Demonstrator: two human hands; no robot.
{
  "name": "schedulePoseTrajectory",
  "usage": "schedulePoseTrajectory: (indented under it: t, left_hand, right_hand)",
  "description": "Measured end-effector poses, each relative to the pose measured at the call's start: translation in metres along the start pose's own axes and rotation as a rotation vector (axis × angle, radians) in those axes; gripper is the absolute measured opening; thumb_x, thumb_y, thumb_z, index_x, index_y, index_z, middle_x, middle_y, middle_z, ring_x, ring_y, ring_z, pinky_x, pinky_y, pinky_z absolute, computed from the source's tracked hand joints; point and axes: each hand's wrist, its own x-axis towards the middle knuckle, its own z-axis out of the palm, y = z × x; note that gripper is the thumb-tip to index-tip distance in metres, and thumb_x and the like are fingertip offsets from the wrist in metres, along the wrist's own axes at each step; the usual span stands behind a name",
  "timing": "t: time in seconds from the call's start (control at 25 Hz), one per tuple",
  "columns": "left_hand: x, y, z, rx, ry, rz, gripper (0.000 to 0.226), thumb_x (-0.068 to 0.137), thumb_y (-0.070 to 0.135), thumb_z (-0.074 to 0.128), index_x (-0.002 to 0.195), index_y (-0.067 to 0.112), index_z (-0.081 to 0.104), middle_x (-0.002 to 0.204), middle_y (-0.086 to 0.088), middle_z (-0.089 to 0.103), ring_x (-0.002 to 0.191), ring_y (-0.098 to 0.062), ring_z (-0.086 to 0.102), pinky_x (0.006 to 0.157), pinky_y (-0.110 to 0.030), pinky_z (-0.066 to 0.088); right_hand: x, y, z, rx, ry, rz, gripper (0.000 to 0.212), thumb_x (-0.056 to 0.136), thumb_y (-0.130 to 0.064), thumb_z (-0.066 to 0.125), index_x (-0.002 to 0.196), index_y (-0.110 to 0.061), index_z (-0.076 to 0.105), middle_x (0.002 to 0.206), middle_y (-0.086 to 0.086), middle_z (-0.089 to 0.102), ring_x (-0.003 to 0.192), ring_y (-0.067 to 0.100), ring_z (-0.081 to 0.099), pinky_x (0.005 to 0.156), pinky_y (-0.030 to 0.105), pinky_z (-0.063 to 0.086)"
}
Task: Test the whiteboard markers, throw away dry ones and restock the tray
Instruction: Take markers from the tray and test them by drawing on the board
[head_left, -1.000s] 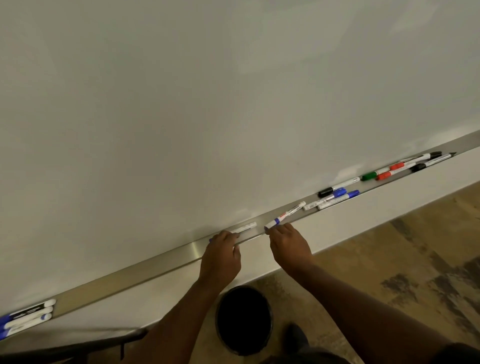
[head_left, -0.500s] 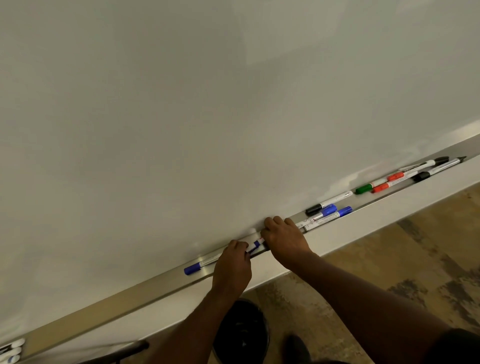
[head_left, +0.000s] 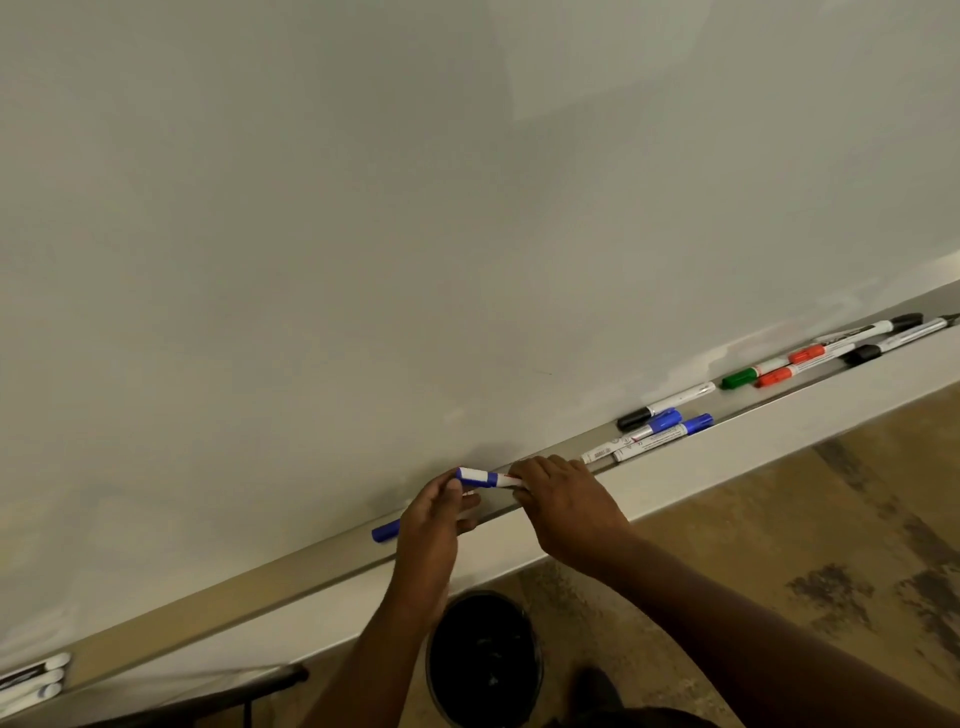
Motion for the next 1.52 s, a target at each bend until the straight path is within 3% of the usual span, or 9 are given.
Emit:
schedulePoseTrajectory:
  t: [0.2,0.36,0.48,0.64,0.84,1.0,1.12,1.32,1.52]
  left_hand:
    - [-0.025,0.008,-0.026,-0.585,-0.195,-0.112,0.038,0.091,0.031,0.048,0.119,0.009,0.061,0.114,-0.013,0.07,0.11,-0.027,0.065,0.091,-0.037,0.051]
    - [-0.043,0.014,-0.042,-0.733,-0.068,-0.179,0.034,0.092,0.036,0.05,0.105,0.007,0.063,0.101,-0.014,0.071,0.101,-0.026,0.068,0.085,-0.038,0.054]
    - [-0.054,0.02,-0.053,-0.61,0.192,-0.206,0.037,0.099,0.041,0.044,0.097,0.009,0.063,0.085,-0.009,0.073,0.083,-0.022,0.071,0.079,-0.038,0.054]
    - [-0.063,0.029,-0.078,-0.56,0.414,-0.131,0.039,0.103,0.04,0.036,0.085,0.011,0.055,0.054,-0.003,0.052,0.062,-0.021,0.057,0.069,-0.034,0.051]
    - [-0.063,0.034,-0.11,-0.532,0.455,-0.075,0.041,0.104,0.04,0.03,0.082,0.012,0.049,0.044,-0.001,0.045,0.047,-0.018,0.059,0.064,-0.033,0.047]
    - [-0.071,0.032,-0.118,-0.596,0.379,-0.066,0.039,0.103,0.042,0.033,0.092,0.01,0.052,0.064,-0.012,0.064,0.056,-0.026,0.063,0.06,-0.032,0.053]
    - [-0.063,0.039,-0.12,-0.6,0.364,-0.036,0.038,0.104,0.042,0.029,0.101,0.012,0.053,0.097,-0.012,0.074,0.085,-0.029,0.071,0.079,-0.041,0.056]
    - [-0.037,0.107,-0.188,-0.194,0.584,0.696,0.034,0.103,0.039,0.027,0.101,0.023,0.058,0.102,0.009,0.066,0.098,-0.009,0.061,0.09,-0.029,0.049]
    - [-0.037,0.127,-0.204,0.283,0.697,1.115,0.043,0.103,0.035,0.029,0.112,0.002,0.055,0.104,-0.007,0.059,0.097,-0.016,0.054,0.088,-0.019,0.044]
  right_hand:
    - [-0.014,-0.059,-0.015,0.725,-0.227,0.183,0.021,0.102,-0.033,0.04,0.107,-0.018,0.054,0.071,-0.008,0.052,0.056,0.003,0.045,0.054,0.022,0.045]
    - [-0.021,-0.111,-0.026,1.261,-0.524,0.433,0.033,0.102,-0.041,0.039,0.088,-0.018,0.058,0.061,0.0,0.047,0.046,0.008,0.036,0.042,0.019,0.031]
    - [-0.022,-0.147,-0.012,1.159,-0.539,0.398,0.038,0.103,-0.039,0.037,0.082,-0.019,0.061,0.061,0.0,0.055,0.047,0.012,0.046,0.045,0.024,0.038]
    - [-0.021,-0.19,0.012,0.759,-0.383,0.284,0.033,0.104,-0.028,0.036,0.111,-0.015,0.065,0.1,0.006,0.07,0.09,0.016,0.066,0.088,0.035,0.054]
    - [-0.017,-0.22,0.016,0.613,-0.339,0.147,0.029,0.103,-0.018,0.039,0.115,-0.01,0.063,0.105,0.008,0.07,0.095,0.018,0.064,0.088,0.027,0.05]
    - [-0.027,-0.227,0.018,0.693,-0.321,0.185,0.03,0.104,-0.024,0.036,0.109,-0.014,0.065,0.096,0.004,0.069,0.086,0.014,0.064,0.083,0.026,0.051]
    - [-0.024,-0.216,0.009,0.732,-0.331,0.165,0.029,0.103,-0.034,0.035,0.096,-0.023,0.061,0.069,-0.006,0.059,0.06,0.004,0.053,0.061,0.021,0.046]
    - [-0.003,-0.245,-0.035,0.958,-0.037,-0.089,0.014,0.103,-0.027,0.037,0.113,-0.036,0.038,0.075,0.006,0.057,0.046,0.008,0.041,0.046,0.022,0.037]
    - [0.013,-0.251,-0.063,0.856,0.237,-0.314,0.021,0.094,-0.046,0.039,0.107,-0.039,0.053,0.083,0.003,0.061,0.053,0.011,0.052,0.052,0.024,0.047]
